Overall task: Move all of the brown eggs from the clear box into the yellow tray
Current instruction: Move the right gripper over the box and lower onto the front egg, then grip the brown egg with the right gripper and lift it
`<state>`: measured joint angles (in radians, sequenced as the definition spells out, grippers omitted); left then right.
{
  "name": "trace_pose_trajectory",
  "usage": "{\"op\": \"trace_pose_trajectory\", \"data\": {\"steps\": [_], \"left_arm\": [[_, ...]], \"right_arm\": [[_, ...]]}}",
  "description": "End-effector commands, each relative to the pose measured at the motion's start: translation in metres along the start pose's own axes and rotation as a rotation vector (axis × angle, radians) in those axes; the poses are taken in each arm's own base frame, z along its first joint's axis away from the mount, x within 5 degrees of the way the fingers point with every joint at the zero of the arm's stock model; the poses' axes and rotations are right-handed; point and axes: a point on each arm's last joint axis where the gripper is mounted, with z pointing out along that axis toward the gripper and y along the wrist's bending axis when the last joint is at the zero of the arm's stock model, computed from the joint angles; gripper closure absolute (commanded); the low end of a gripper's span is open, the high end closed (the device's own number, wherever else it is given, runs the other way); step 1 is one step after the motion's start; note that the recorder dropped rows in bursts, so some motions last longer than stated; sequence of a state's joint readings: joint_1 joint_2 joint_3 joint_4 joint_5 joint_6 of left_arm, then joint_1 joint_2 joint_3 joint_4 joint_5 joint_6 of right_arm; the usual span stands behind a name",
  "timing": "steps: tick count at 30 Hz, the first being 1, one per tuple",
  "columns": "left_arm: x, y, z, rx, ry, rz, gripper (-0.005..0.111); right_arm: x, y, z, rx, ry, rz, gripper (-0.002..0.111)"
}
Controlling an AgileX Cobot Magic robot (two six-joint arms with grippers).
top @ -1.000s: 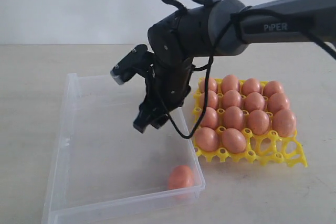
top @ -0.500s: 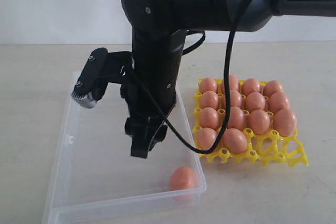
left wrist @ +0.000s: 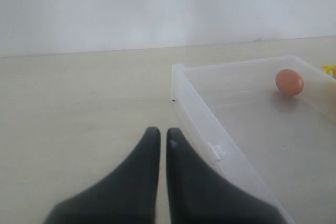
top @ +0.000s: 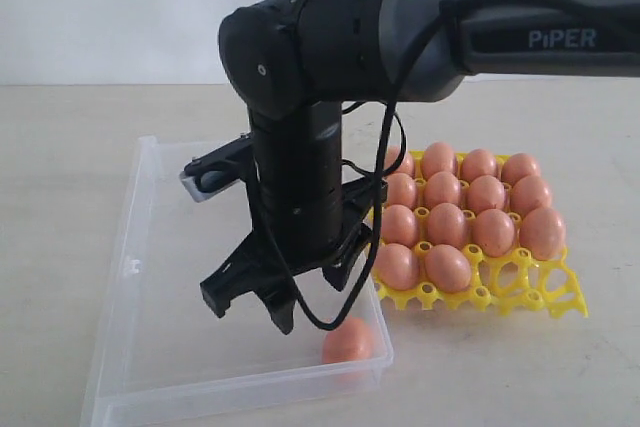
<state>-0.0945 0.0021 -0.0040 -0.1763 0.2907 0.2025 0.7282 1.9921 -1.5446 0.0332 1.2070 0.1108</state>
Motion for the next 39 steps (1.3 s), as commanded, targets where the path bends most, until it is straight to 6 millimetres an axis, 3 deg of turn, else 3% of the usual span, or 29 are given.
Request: {"op": "trace_pose_trajectory", "data": {"steps": [1,7,14,28,34,39], "left_arm": [[0.001,0.0,0.0,0.003,-0.005,0.003,0.103],[0.001,0.0,0.0,0.006,-0.005,0.004,0.103],[0.001,0.0,0.0,0.006,-0.005,0.004,0.103],[0.001,0.0,0.0,0.006,-0.005,0.004,0.103],[0.001,0.0,0.0,0.006,-0.005,0.004,0.103],[0.001,0.0,0.0,0.006,-0.005,0.004,0.103]], "right_arm": [[0.0,0.002,-0.002,-0.028,-0.004,0.167,0.055],[-0.006,0.007,-0.003,-0.09,-0.049,0.536,0.055],[-0.006,0.004,-0.003,-0.064,-0.058,0.721,0.055],[0.0,-0.005,-0.002,0.065,-0.029,0.825,0.055],[-0.004,-0.003,0.021,0.068,0.039,0.841,0.055],[-0.005,-0.004,0.029,0.089,0.049,0.894,0.055]]}}
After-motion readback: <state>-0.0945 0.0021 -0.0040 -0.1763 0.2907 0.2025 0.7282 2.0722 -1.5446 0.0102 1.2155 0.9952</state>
